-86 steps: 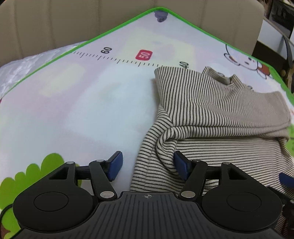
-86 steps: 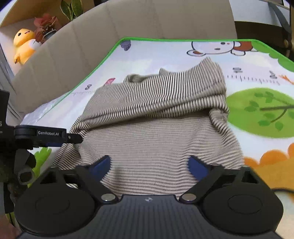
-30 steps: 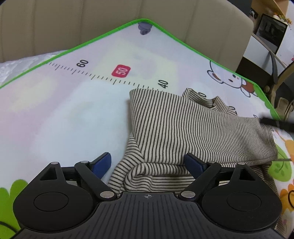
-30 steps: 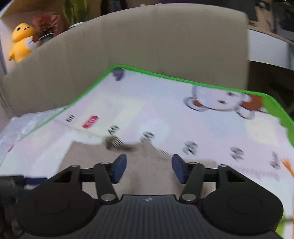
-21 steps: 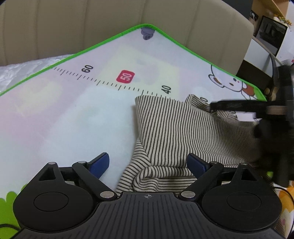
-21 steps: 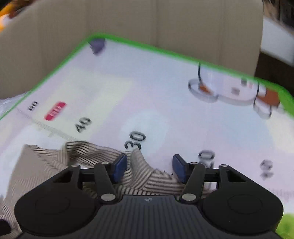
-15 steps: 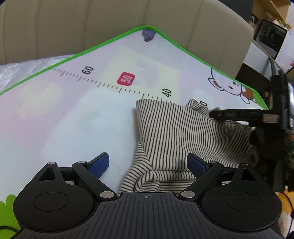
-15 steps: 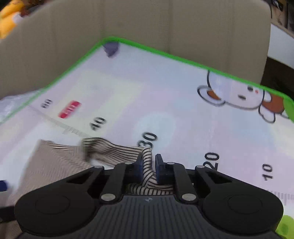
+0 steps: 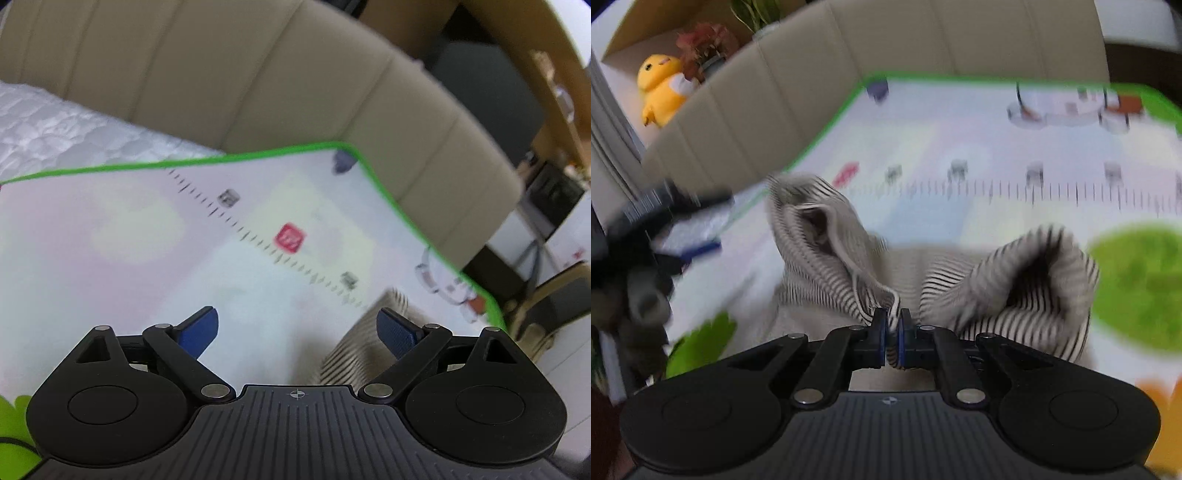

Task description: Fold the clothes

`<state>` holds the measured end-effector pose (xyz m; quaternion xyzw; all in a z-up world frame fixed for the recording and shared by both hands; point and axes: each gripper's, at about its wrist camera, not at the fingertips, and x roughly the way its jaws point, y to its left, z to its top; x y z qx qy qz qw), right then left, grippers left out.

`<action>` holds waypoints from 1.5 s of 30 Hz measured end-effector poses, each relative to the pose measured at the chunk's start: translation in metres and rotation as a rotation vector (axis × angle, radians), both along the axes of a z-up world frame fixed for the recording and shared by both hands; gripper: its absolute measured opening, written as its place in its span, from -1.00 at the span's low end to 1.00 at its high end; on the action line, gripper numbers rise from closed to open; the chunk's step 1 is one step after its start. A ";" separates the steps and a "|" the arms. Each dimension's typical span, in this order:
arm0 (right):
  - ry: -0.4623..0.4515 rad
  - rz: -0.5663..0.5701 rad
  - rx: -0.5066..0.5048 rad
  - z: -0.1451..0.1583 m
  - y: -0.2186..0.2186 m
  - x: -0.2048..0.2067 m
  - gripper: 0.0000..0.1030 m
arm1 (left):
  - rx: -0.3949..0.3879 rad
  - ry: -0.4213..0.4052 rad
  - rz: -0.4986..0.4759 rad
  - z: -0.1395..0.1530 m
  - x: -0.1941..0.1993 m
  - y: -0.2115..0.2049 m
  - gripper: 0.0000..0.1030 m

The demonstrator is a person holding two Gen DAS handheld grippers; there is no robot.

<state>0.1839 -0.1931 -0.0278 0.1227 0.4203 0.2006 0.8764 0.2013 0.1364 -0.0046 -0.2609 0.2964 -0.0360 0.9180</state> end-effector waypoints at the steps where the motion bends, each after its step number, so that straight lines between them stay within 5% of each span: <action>1: 0.009 0.008 -0.012 -0.004 0.003 -0.004 -0.89 | -0.009 -0.025 -0.024 0.004 -0.003 -0.003 0.89; 7: -0.012 0.058 -0.104 0.000 0.008 -0.024 -0.81 | 0.036 -0.120 -0.229 0.014 -0.016 -0.039 0.88; 8: -0.041 0.045 -0.102 0.008 0.005 -0.026 -0.80 | 0.077 -0.117 -0.260 0.014 -0.017 -0.047 0.72; 10: -0.101 0.019 -0.098 0.025 -0.003 -0.029 -0.49 | 0.169 -0.067 -0.312 0.007 -0.014 -0.061 0.26; 12: -0.160 -0.007 -0.094 0.041 -0.010 -0.032 -0.17 | 0.261 0.016 -0.361 -0.005 -0.008 -0.073 0.23; 17: -0.171 -0.055 -0.118 0.035 -0.020 -0.016 -0.16 | 0.408 0.151 -0.430 -0.034 -0.007 -0.090 0.27; 24: -0.143 -0.065 -0.233 -0.017 -0.040 -0.025 -0.37 | 0.425 0.215 -0.388 -0.024 -0.039 -0.069 0.48; 28: -0.156 -0.081 -0.215 -0.008 -0.053 -0.039 -0.28 | 0.236 0.155 -0.301 -0.003 -0.048 -0.040 0.59; 31: -0.136 -0.149 -0.105 0.007 -0.075 -0.052 0.17 | 0.069 0.118 -0.269 0.010 -0.040 -0.033 0.69; 36: -0.020 -0.264 0.014 -0.008 -0.106 -0.051 0.20 | 0.137 0.188 -0.316 -0.012 -0.011 -0.073 0.81; 40: 0.019 -0.218 0.044 -0.032 -0.086 -0.030 0.00 | 0.136 0.282 -0.322 -0.044 0.008 -0.090 0.81; 45: 0.003 -0.193 0.007 -0.049 -0.047 0.015 -0.04 | 0.221 0.264 -0.333 -0.060 0.016 -0.083 0.87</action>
